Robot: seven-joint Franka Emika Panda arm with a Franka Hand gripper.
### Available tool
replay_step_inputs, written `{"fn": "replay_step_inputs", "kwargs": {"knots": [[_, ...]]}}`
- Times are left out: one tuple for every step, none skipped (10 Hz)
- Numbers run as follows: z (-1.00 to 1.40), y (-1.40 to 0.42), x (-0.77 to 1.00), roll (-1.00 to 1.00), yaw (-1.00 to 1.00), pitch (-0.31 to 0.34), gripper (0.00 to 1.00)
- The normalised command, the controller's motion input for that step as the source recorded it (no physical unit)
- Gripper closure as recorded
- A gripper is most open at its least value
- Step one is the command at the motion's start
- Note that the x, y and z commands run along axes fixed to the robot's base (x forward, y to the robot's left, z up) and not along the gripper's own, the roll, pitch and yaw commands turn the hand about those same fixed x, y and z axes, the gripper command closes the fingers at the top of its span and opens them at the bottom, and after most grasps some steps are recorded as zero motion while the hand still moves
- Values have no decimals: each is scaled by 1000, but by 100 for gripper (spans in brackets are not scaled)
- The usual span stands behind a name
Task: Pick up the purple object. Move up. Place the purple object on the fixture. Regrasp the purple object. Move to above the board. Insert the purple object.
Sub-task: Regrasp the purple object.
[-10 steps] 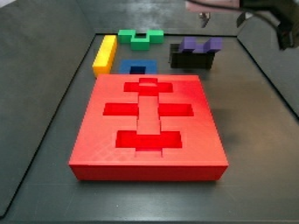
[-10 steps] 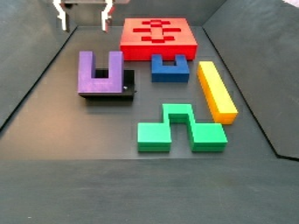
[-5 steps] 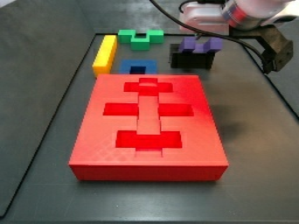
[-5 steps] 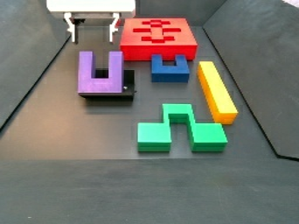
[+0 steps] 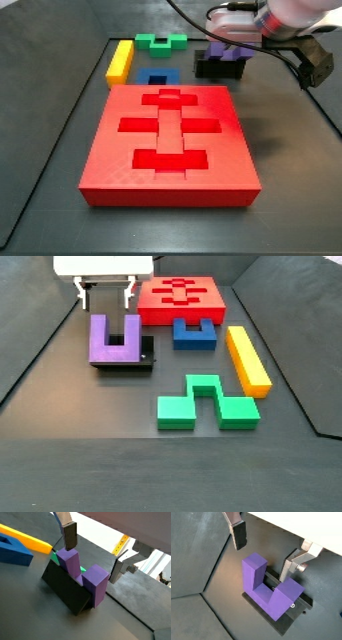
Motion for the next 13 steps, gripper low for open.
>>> {"fn": "replay_step_inputs", "kwargs": {"knots": [[-217, 0, 1000, -6, 0, 94, 0], [-214, 77, 1000, -37, 51, 100, 0], [-191, 91, 1000, -29, 91, 74, 0], [-143, 97, 1000, -26, 89, 86, 0], [-109, 77, 1000, 0, 74, 131, 0], [-89, 46, 980, 0, 80, 163, 0], [-66, 0, 811, 0, 0, 166, 0], [-89, 0, 489, 11, 0, 143, 0], [0, 0, 20, 0, 0, 0, 0], [0, 0, 729, 0, 11, 160, 0], [43, 0, 386, -26, 74, 171, 0], [49, 100, -80, -226, 0, -154, 0], [823, 49, -160, -674, 0, -626, 0]]}}
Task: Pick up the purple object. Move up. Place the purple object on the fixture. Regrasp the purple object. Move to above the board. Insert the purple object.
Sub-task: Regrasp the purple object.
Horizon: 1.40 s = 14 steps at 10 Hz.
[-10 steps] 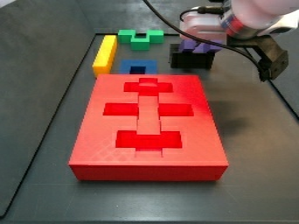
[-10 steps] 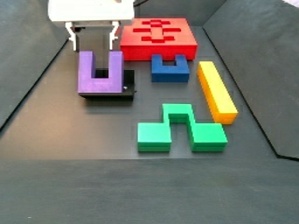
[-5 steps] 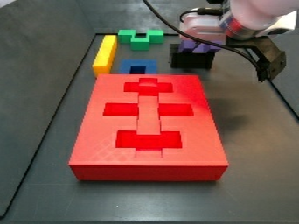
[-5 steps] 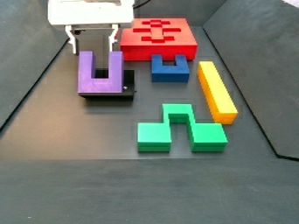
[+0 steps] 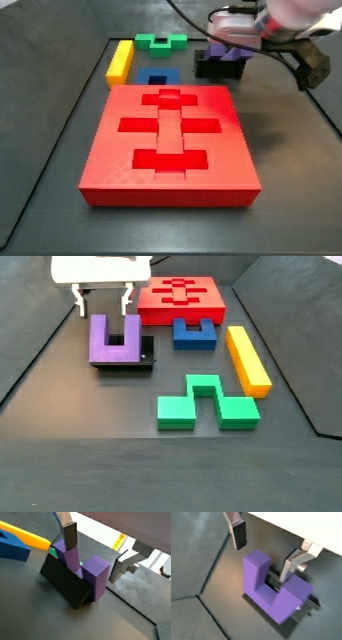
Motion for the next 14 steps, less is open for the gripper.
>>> {"fn": "replay_step_inputs", "kwargs": {"knots": [[889, -54, 149, -443, 0, -529, 0], [640, -57, 431, -320, 0, -437, 0], [260, 0, 434, -320, 89, -263, 0], [0, 0, 363, -66, 37, -309, 0], [-291, 0, 380, 71, 0, -306, 0], [-560, 0, 406, 309, 43, -194, 0], [-517, -11, 400, 583, 26, -20, 0], [-274, -11, 9, 643, -51, 231, 0], [0, 0, 0, 317, -134, 309, 0], [0, -23, 74, 240, -80, 294, 0], [366, -20, 160, 29, 0, 311, 0], [469, 0, 0, 0, 0, 291, 0], [111, 0, -146, 266, -14, 234, 0], [-49, 0, 0, 306, -6, 166, 0]]}}
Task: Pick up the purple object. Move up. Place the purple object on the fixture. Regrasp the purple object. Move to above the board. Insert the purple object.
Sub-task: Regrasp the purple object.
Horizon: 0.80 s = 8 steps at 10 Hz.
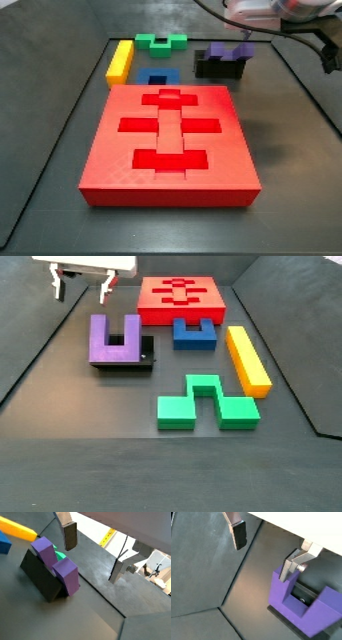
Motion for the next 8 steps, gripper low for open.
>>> {"fn": "replay_step_inputs", "kwargs": {"knots": [[-331, 0, -20, 646, 0, 246, 0], [-320, 0, -80, 703, 0, 260, 0], [-200, -17, 0, 537, 0, 251, 0], [-306, -14, 17, 603, 0, 320, 0], [-314, -6, 51, 574, 0, 343, 0], [-223, 0, 223, 480, 57, 280, 0], [-220, 0, 311, 414, 149, 309, 0], [-94, 0, 240, 71, 240, 211, 0]]}}
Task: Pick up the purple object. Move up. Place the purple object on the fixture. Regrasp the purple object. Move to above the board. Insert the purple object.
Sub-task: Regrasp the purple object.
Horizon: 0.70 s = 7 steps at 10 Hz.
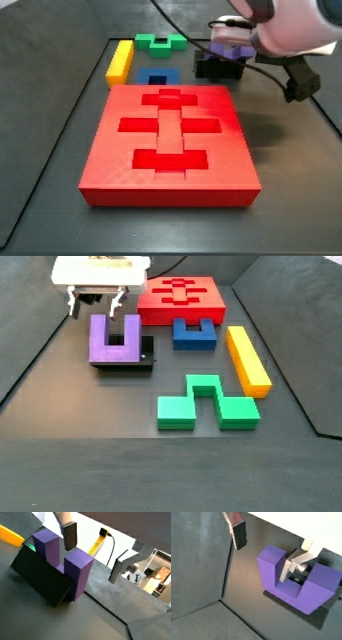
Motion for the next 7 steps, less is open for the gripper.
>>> {"fn": "replay_step_inputs", "kwargs": {"knots": [[0, 14, 229, -197, 469, 34, 0], [0, 9, 183, -326, 534, -3, 0], [-186, 9, 51, -597, 566, -191, 0], [-237, 34, 151, -614, 517, -189, 0], [-294, 51, 177, -577, 509, -189, 0], [-200, 51, 137, -297, 357, -23, 0], [-23, 63, 20, -160, 154, 0, 0]]}}
